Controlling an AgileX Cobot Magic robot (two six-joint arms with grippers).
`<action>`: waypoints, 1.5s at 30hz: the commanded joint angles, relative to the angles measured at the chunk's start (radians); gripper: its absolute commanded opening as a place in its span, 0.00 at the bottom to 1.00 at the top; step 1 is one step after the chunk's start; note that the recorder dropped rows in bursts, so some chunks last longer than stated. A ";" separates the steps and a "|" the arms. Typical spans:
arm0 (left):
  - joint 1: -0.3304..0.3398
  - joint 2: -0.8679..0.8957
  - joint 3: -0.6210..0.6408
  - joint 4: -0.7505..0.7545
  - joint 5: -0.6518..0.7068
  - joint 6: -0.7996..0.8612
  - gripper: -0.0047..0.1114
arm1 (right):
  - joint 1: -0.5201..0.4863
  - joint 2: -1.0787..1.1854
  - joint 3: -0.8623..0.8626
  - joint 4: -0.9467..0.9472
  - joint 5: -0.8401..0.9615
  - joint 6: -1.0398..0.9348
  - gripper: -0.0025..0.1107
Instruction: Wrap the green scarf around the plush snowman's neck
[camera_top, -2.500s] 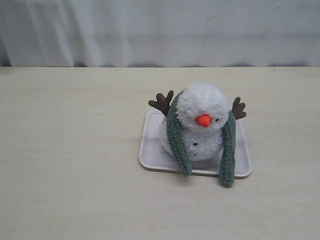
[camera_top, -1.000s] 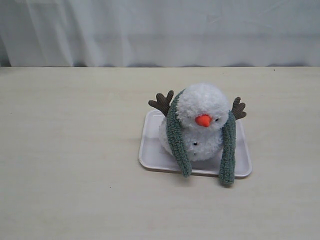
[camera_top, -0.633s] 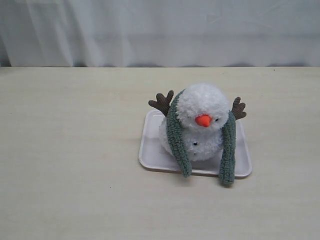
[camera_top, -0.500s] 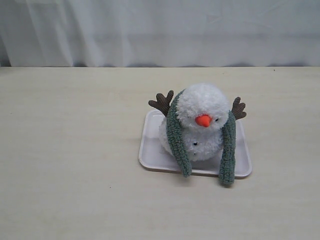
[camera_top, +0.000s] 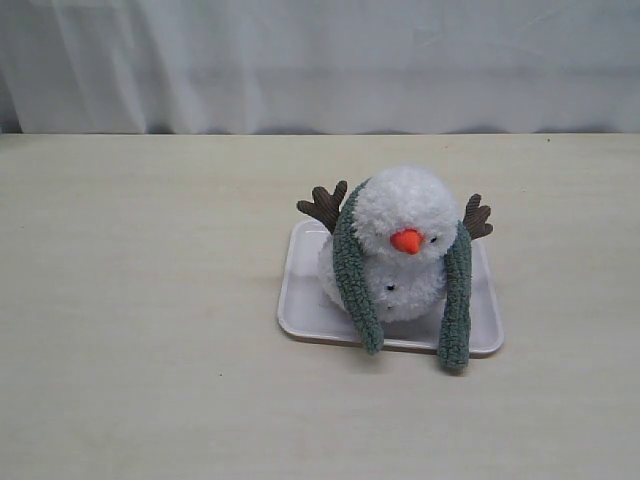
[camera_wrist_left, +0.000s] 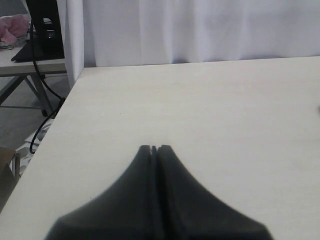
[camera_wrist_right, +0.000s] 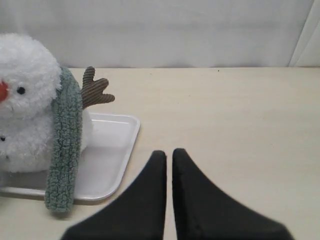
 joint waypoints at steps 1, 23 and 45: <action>0.000 -0.002 0.002 0.001 -0.011 0.000 0.04 | -0.004 -0.004 0.003 0.001 0.022 0.001 0.06; 0.000 -0.002 0.002 0.001 -0.011 0.000 0.04 | -0.004 -0.004 0.003 0.001 0.028 -0.017 0.06; 0.000 -0.002 0.002 0.001 -0.011 0.000 0.04 | -0.004 -0.004 0.003 0.001 0.026 -0.017 0.06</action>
